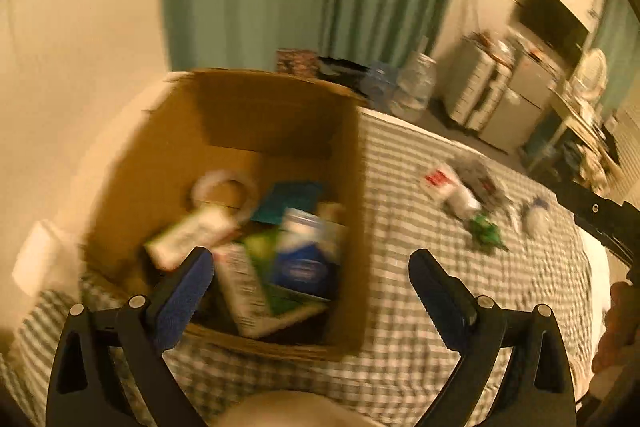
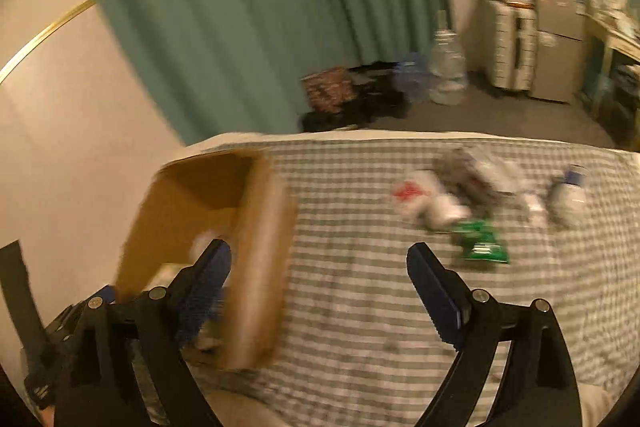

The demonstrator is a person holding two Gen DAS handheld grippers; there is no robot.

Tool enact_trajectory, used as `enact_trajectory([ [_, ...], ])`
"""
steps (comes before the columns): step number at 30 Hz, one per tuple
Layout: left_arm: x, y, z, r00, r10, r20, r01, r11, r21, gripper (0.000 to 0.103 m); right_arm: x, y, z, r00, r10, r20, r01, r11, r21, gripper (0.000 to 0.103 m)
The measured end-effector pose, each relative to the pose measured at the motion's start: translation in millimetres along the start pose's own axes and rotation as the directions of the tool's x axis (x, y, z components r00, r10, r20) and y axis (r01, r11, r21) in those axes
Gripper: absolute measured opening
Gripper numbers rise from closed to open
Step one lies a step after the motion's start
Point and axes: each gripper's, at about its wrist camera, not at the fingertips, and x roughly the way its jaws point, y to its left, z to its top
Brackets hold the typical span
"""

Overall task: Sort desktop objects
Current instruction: 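Withdraw both grippers from the box back over the bedspread, then grasp the green snack packet with the right gripper while the left grasps the red-and-white sachet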

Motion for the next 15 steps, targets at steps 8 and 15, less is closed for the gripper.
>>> enact_trajectory([
  [8, 23.6, -109.8, -13.3, 0.998, -0.054, -0.033, 0.057, 0.995, 0.085, 0.101, -37.5, -126.6, -13.2, 0.977, -0.214, -0.002, 0.212, 0.966, 0.148, 0.09],
  [15, 63.9, -174.4, -14.6, 1.0, 0.012, -0.013, -0.01, 0.985, 0.174, 0.101, -27.3, -203.2, -41.2, 0.964, -0.261, -0.038, 0.261, 0.924, 0.278, 0.09],
])
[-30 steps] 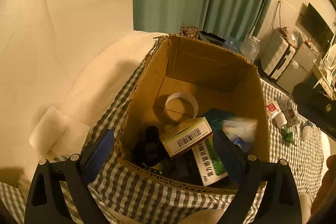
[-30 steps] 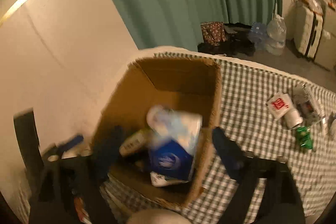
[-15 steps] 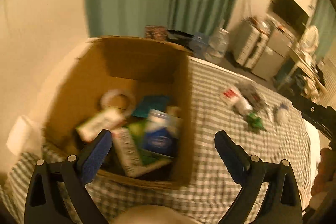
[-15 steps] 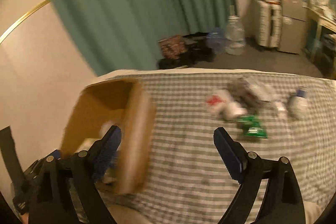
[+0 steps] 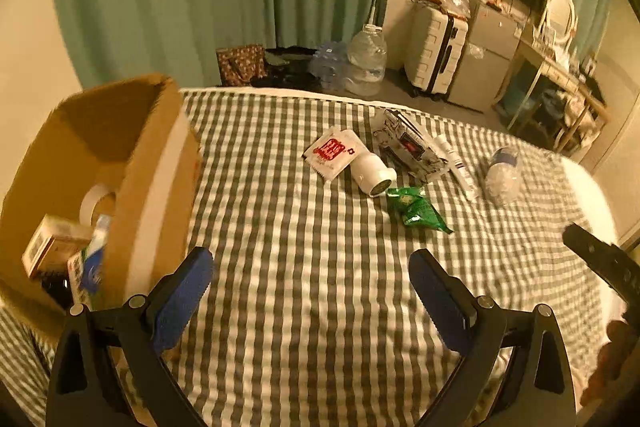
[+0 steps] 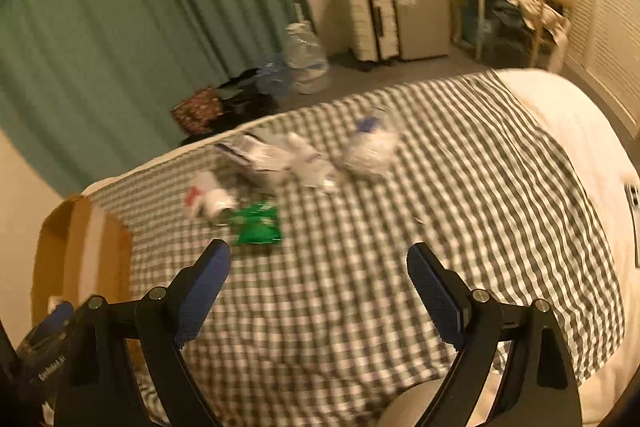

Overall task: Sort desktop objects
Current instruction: 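Grasp the green snack packet with the right gripper while the left grasps the red-and-white sachet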

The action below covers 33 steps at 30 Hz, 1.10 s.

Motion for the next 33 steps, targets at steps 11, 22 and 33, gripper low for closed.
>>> enact_trajectory([
  [11, 95.9, -7.8, 23.2, 0.996, 0.063, -0.068, -0.063, 0.998, -0.011, 0.101, 72.6, -21.3, -3.7, 0.997, 0.042, -0.057, -0.04, 0.999, 0.031, 0.09],
  [22, 151.3, 2.4, 36.8, 0.99, 0.123, -0.063, -0.12, 0.992, 0.041, 0.101, 162.8, 67.6, 8.9, 0.961, 0.223, -0.162, -0.251, 0.95, -0.185, 0.09],
  [33, 187.0, -7.2, 43.1, 0.996, 0.056, -0.072, -0.051, 0.996, 0.068, 0.101, 174.5, 61.8, -1.4, 0.97, 0.188, -0.153, -0.221, 0.946, -0.239, 0.04],
])
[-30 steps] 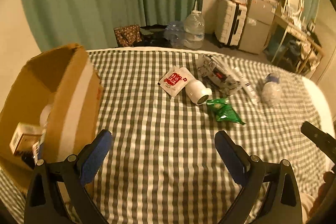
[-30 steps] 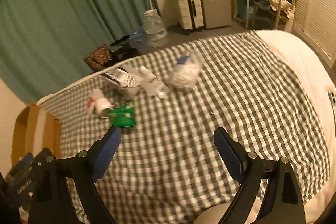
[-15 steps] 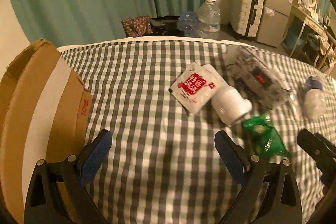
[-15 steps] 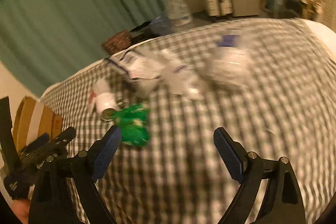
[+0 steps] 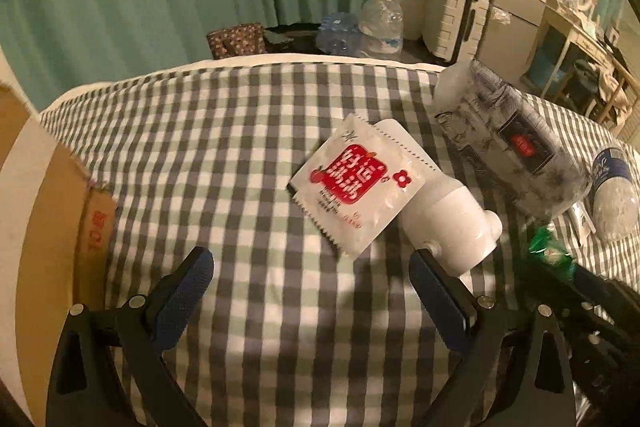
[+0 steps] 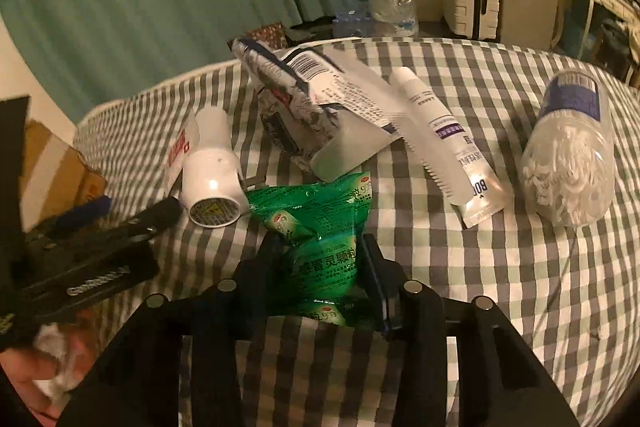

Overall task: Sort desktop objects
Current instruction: 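Grasp the green snack packet with the right gripper while the left grasps the red-and-white sachet, then carry packet and sachet into the cardboard box and open both grippers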

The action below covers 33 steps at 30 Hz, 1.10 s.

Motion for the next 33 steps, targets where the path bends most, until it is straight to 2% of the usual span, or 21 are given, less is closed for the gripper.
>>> enact_trajectory([
  [3, 10.6, -4.3, 8.2, 1.0, 0.02, -0.002, -0.02, 0.997, 0.072, 0.101, -8.2, -4.1, -0.1, 1.0, -0.021, 0.019, 0.021, 1.0, 0.005, 0.04],
  [7, 20.2, -4.9, 21.6, 0.998, 0.06, 0.019, -0.062, 0.991, 0.117, 0.101, -11.8, -14.4, -3.2, 1.0, -0.025, 0.007, 0.025, 0.999, 0.039, 0.04],
  [10, 18.4, -8.8, 29.7, 0.99, 0.101, 0.098, -0.116, 0.98, 0.163, 0.098, -7.8, -26.7, -2.8, 1.0, 0.029, 0.003, -0.029, 0.991, 0.134, 0.041],
  [12, 18.0, -11.6, 32.6, 0.989, 0.101, 0.111, -0.122, 0.972, 0.202, 0.059, -7.8, -30.0, -3.2, 0.999, 0.045, 0.004, -0.045, 0.987, 0.154, 0.041],
  [13, 21.7, -12.0, 33.8, 0.993, 0.083, 0.08, -0.099, 0.971, 0.219, 0.02, -8.3, -28.5, -3.4, 0.999, 0.039, 0.004, -0.04, 0.989, 0.144, 0.041],
  [14, 28.2, -11.6, 36.2, 0.995, 0.085, 0.048, -0.094, 0.97, 0.224, 0.015, -8.6, -25.6, -3.6, 1.0, 0.028, 0.003, -0.028, 0.991, 0.127, 0.041],
  [15, 30.5, -11.3, 35.7, 0.995, 0.091, 0.031, -0.096, 0.97, 0.224, 0.014, -8.5, -22.2, -3.8, 1.0, 0.014, 0.002, -0.014, 0.994, 0.108, 0.042],
  [17, 25.9, -10.6, 32.6, 0.995, 0.086, 0.045, -0.094, 0.972, 0.217, 0.009, -8.7, -18.4, -3.5, 1.0, 0.002, 0.001, -0.002, 0.996, 0.091, 0.042],
  [21, 8.0, -2.2, 27.6, 0.999, 0.027, 0.032, -0.033, 0.984, 0.176, 0.005, -11.9, -24.3, -3.5, 1.0, 0.026, -0.001, -0.025, 0.993, 0.118, 0.042],
  [24, -20.2, 9.5, 20.5, 0.999, -0.045, 0.02, 0.042, 0.991, 0.127, 0.005, -18.4, -24.8, -8.6, 1.0, 0.025, -0.001, -0.025, 0.993, 0.111, 0.041],
  [27, -57.5, 17.2, 15.5, 0.995, -0.082, 0.048, 0.077, 0.991, 0.107, 0.004, -28.3, -20.5, -17.6, 0.999, 0.037, -0.011, -0.035, 0.993, 0.113, 0.041],
  [30, -95.3, 32.7, 7.3, 0.981, -0.184, 0.067, 0.18, 0.981, 0.067, 0.004, -46.2, -10.4, -23.3, 1.0, 0.029, 0.003, -0.029, 0.994, 0.107, 0.041],
  [33, -128.3, 39.0, -3.5, 0.973, -0.212, 0.091, 0.205, 0.976, 0.077, 0.004, -69.4, 4.1, -27.3, 0.999, 0.024, 0.028, -0.026, 0.996, 0.083, 0.041],
])
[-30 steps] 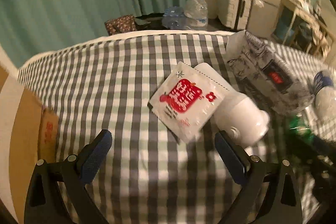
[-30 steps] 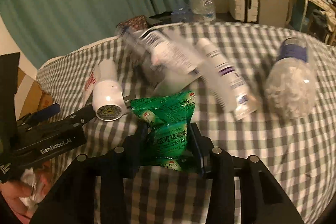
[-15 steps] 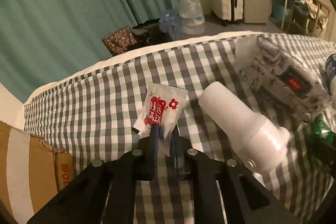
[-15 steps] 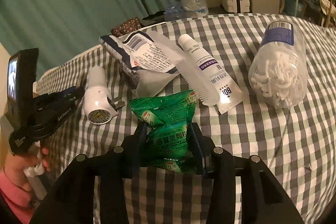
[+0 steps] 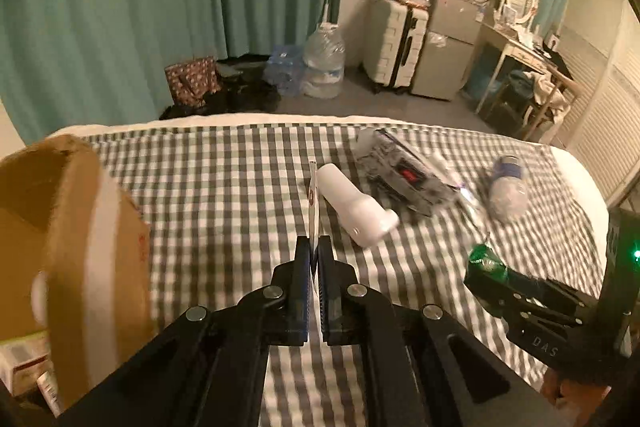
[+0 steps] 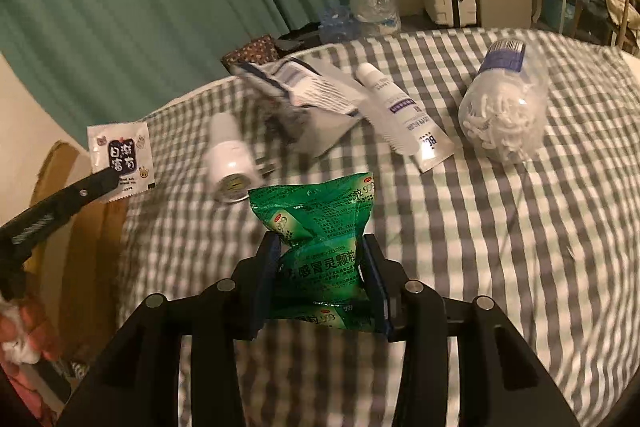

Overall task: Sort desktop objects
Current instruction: 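Carry packet and sachet into the cardboard box and open both grippers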

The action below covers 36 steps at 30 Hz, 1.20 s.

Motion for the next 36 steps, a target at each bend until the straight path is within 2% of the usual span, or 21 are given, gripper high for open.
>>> enact_trajectory([
  [5, -62.4, 18.2, -12.8, 0.998, -0.049, 0.037, 0.05, 0.998, -0.027, 0.004, -49.7, 32.3, -10.3, 0.998, 0.024, 0.063, -0.021, 0.999, -0.047, 0.041],
  [10, -112.8, 36.1, -10.6, 0.997, -0.013, 0.071, 0.015, 0.999, -0.035, 0.004, -89.8, 80.9, -8.3, 0.991, 0.062, 0.119, -0.047, 0.991, -0.128, 0.041],
  [15, -158.3, 83.2, -13.4, 0.993, 0.047, 0.112, -0.032, 0.992, -0.126, 0.004, -109.8, 128.4, -8.4, 0.983, 0.119, 0.143, -0.09, 0.977, -0.193, 0.041],
  [19, -171.5, 126.0, -24.9, 0.988, 0.115, 0.107, -0.096, 0.981, -0.171, 0.004, -115.3, 166.7, -10.9, 0.977, 0.162, 0.139, -0.122, 0.958, -0.26, 0.041],
  [22, -162.7, 155.7, -37.1, 0.982, 0.176, 0.065, -0.16, 0.966, -0.202, 0.004, -112.2, 195.4, -14.0, 0.975, 0.191, 0.114, -0.147, 0.938, -0.315, 0.041],
  [24, -153.2, 168.8, -48.4, 0.982, 0.188, 0.029, -0.179, 0.965, -0.194, 0.006, -108.0, 215.3, -18.0, 0.974, 0.205, 0.094, -0.16, 0.922, -0.354, 0.041],
  [25, -148.7, 174.8, -53.4, 0.98, 0.201, 0.014, -0.194, 0.96, -0.2, 0.011, -106.8, 225.0, -20.5, 0.974, 0.21, 0.083, -0.165, 0.913, -0.372, 0.041],
  [27, -146.1, 183.0, -61.1, 0.974, 0.228, 0.0, -0.222, 0.948, -0.227, 0.032, -97.0, 244.2, -21.5, 0.974, 0.218, 0.059, -0.176, 0.897, -0.406, 0.041],
  [28, -144.8, 187.7, -65.7, 0.97, 0.242, -0.008, -0.237, 0.94, -0.244, 0.063, -92.4, 252.6, -21.2, 0.974, 0.223, 0.047, -0.183, 0.889, -0.419, 0.041],
  [29, -148.2, 195.2, -73.1, 0.967, 0.254, -0.008, -0.247, 0.93, -0.271, 0.084, -87.2, 262.0, -20.2, 0.973, 0.229, 0.037, -0.191, 0.881, -0.432, 0.041],
  [32, -158.7, 213.0, -86.9, 0.971, 0.235, 0.038, -0.21, 0.92, -0.331, 0.088, -68.3, 291.3, -13.5, 0.963, 0.268, -0.006, -0.242, 0.858, -0.453, 0.041],
  [36, -164.0, 230.3, -95.7, 0.972, 0.235, 0.019, -0.211, 0.901, -0.378, 0.09, -40.8, 320.3, -4.0, 0.95, 0.307, -0.054, -0.298, 0.849, -0.437, 0.041],
])
